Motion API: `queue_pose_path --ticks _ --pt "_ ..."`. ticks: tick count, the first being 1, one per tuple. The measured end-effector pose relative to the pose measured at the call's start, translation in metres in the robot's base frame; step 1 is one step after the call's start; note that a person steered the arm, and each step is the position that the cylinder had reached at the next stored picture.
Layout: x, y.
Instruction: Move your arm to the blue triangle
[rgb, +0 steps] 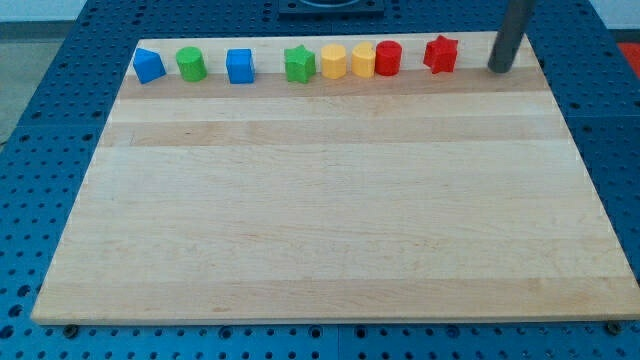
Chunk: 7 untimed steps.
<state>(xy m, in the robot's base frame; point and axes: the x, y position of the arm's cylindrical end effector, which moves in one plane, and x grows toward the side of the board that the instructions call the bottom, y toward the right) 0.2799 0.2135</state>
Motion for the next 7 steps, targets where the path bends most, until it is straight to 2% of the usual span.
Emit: queue_pose_path --ticks 3,5,6,7 --pt "0.087 -0.333" --pt "0.090 -0.433" --pt "0.054 -0.517" --pt "0.051 -0.518"
